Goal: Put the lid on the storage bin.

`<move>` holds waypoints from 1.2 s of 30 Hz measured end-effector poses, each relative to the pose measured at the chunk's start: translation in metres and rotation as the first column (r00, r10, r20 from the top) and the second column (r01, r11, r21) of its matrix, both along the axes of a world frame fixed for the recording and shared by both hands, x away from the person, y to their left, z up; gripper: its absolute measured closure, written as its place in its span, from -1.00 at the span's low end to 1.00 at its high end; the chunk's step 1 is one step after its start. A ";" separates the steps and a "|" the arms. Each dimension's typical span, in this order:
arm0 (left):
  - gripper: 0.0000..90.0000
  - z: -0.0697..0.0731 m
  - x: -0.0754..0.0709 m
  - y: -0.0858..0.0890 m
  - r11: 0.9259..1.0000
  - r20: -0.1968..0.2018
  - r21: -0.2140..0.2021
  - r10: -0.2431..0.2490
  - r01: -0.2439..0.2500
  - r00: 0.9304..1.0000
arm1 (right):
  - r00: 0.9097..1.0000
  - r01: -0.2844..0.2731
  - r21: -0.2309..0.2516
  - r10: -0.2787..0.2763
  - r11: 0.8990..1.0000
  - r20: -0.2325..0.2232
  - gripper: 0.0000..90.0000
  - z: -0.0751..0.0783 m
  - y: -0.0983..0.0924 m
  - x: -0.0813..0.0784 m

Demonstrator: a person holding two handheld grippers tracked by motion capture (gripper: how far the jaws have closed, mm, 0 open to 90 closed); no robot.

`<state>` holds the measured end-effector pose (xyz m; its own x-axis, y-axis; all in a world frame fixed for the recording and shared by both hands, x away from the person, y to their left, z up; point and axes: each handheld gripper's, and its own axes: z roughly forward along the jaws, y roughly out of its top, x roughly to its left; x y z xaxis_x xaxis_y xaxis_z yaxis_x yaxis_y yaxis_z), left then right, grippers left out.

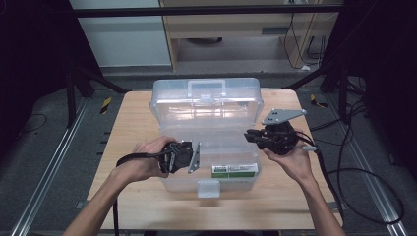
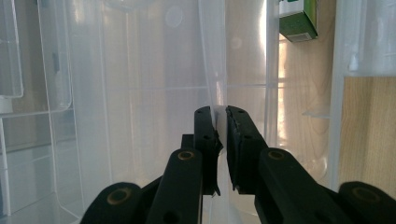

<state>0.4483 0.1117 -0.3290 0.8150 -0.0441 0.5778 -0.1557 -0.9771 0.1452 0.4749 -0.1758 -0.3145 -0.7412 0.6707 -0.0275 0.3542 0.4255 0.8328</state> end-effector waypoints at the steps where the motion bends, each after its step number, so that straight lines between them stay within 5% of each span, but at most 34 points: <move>1: 0.84 0.000 0.000 0.000 1.000 0.000 0.000 0.000 0.000 1.000 | 1.000 0.016 0.010 -0.016 1.000 0.000 0.84 0.000 -0.002 0.001; 16: 0.84 -0.003 -0.004 -0.001 1.000 -0.013 0.018 -0.008 0.008 1.000 | 0.993 0.120 0.040 -0.121 0.992 0.013 1.00 0.003 -0.011 0.012; 29: 0.83 -0.011 -0.012 -0.002 0.999 -0.033 0.042 0.001 0.000 0.999 | 0.992 0.127 0.055 -0.127 0.990 -0.006 1.00 -0.007 -0.021 0.004; 36: 0.80 -0.015 -0.013 0.000 1.000 -0.052 0.009 0.002 -0.002 0.999 | 0.993 0.115 0.057 -0.114 0.992 -0.019 1.00 -0.011 -0.023 -0.002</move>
<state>0.4356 0.1116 -0.3443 0.8442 -0.0470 0.5340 -0.1461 -0.9786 0.1448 0.4733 -0.1993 -0.3259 -0.6593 0.7515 0.0248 0.4111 0.3326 0.8488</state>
